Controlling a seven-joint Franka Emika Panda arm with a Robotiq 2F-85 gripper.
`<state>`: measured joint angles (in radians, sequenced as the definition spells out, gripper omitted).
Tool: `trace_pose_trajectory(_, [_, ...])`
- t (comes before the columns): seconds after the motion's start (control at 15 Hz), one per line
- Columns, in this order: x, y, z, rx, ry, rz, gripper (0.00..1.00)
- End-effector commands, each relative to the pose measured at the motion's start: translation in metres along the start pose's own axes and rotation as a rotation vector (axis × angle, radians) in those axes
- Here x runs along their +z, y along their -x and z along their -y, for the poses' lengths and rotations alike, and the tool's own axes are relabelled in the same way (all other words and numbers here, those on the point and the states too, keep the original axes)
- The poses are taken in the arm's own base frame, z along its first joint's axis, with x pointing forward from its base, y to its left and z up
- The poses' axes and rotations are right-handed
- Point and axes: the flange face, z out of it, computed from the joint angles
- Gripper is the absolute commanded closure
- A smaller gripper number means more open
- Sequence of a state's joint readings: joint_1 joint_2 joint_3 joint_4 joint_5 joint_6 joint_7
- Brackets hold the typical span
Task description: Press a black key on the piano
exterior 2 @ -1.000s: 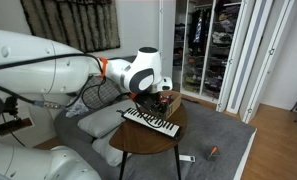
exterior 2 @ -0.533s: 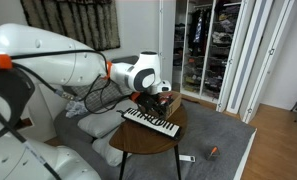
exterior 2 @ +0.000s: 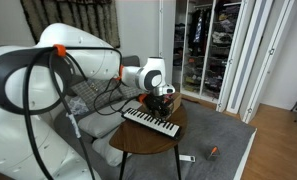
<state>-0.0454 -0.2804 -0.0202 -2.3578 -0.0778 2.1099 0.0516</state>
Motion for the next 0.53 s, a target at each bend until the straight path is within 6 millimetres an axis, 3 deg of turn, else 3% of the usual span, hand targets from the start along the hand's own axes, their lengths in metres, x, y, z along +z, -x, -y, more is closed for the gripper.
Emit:
trace_pose_trajectory(0.0, [0.003,-0.016,0.009,-0.036,0.032,0.005,0.7])
trace_pose_trajectory(0.27, [0.013,-0.022,0.018,-0.051,0.028,-0.002,0.97])
trace_pose_trajectory(0.47, [0.02,-0.027,0.022,-0.059,0.039,-0.021,1.0])
